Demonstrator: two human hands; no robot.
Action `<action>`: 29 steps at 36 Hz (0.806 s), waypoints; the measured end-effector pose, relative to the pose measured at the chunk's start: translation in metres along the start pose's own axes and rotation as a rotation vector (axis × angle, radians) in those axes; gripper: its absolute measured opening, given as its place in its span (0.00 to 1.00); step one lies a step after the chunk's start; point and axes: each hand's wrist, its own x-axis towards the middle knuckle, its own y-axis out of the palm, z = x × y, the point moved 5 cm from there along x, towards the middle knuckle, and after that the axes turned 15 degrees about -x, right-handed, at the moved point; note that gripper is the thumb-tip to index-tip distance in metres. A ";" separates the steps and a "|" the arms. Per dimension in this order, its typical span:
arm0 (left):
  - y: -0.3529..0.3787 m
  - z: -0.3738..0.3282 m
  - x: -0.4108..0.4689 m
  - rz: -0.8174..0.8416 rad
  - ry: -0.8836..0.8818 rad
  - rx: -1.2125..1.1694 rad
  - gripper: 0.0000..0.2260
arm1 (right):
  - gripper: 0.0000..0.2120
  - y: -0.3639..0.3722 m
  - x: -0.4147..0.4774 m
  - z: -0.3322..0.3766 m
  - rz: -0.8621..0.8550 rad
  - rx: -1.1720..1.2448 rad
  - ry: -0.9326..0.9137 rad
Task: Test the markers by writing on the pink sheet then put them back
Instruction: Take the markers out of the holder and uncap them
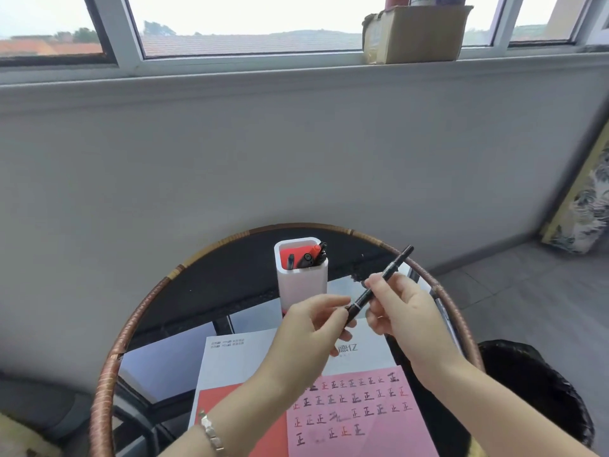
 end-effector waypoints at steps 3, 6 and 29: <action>0.009 -0.003 -0.001 0.095 0.097 0.261 0.08 | 0.06 0.001 -0.007 0.007 -0.004 -0.083 -0.129; 0.017 -0.004 -0.002 0.143 0.187 0.437 0.12 | 0.04 0.005 -0.013 0.007 0.012 -0.141 -0.156; 0.008 0.027 0.009 0.211 -0.069 0.200 0.12 | 0.11 -0.032 0.010 -0.017 0.123 0.040 -0.033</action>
